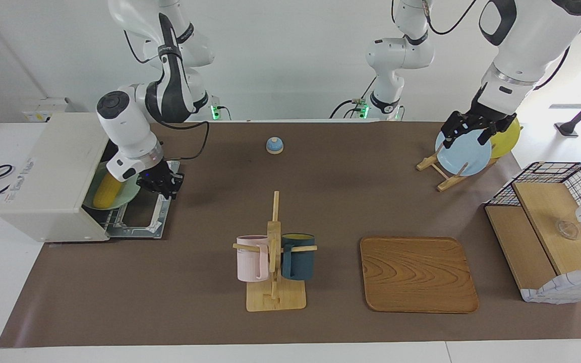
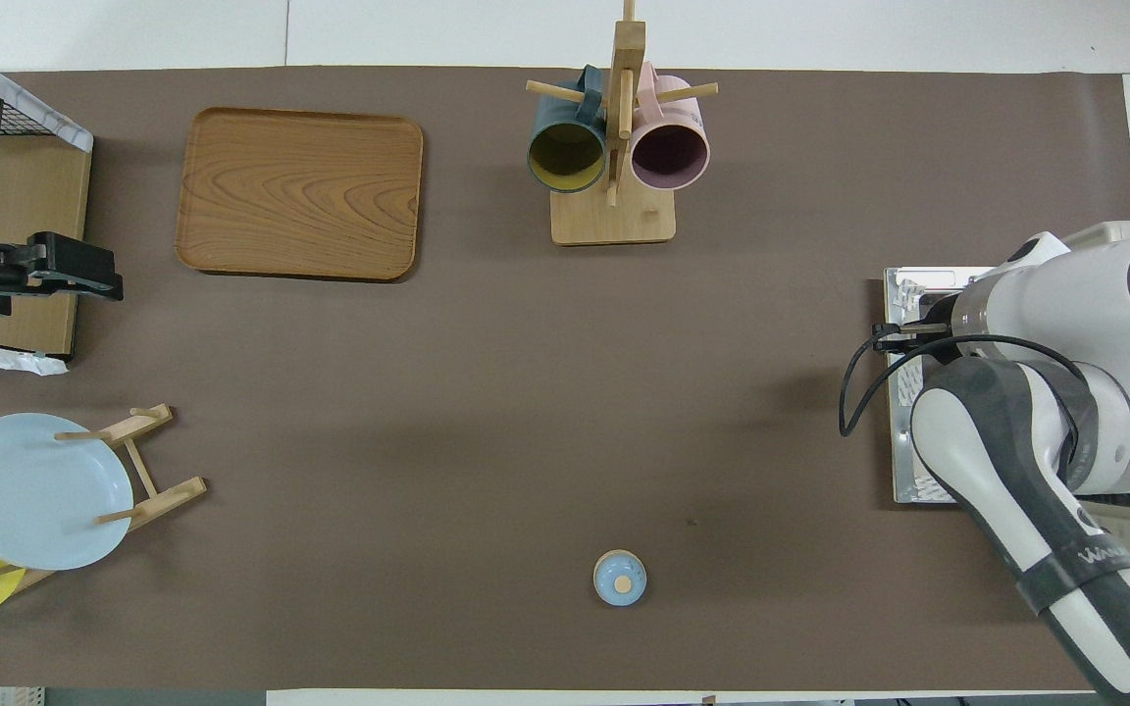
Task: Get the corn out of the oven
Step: 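Reach the right gripper into the toaster oven toward the green plate, then grasp the green plate rim inside the oven with the right gripper, then pull the green plate with corn out of the oven with the right gripper, then lower the green plate onto the table center with the right gripper, then release the plate and withdraw the right gripper while the left gripper approaches, then grasp the yellow corn on the plate with the left gripper, then carry the yellow corn to the wooden tray with the left gripper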
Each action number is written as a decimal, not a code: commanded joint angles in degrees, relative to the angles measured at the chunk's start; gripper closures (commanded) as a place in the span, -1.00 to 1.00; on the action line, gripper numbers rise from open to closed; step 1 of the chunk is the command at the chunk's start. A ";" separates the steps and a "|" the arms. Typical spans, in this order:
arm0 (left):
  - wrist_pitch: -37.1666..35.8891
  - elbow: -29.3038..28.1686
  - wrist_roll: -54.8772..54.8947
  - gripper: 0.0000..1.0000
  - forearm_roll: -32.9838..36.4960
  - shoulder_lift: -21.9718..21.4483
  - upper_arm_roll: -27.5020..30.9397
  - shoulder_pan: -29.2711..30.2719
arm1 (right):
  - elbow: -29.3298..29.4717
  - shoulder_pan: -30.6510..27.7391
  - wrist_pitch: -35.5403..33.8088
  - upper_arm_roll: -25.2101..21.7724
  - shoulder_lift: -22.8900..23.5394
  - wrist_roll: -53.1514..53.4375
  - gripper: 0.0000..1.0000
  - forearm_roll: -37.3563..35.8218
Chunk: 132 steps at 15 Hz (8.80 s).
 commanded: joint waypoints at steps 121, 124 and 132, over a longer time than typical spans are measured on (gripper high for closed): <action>45.86 -12.68 -27.07 1.00 -5.81 25.72 0.65 -42.47 | -2.61 1.88 -19.92 2.79 -1.52 21.74 1.00 -20.04; 41.48 -11.71 -26.72 1.00 -5.82 22.92 1.52 -40.46 | 1.96 1.61 -27.93 2.79 -3.89 17.89 1.00 -21.98; 27.93 -7.14 -16.82 1.00 -5.73 14.55 1.62 -22.73 | 3.38 -7.44 -28.83 2.53 -7.06 -0.40 1.00 -23.92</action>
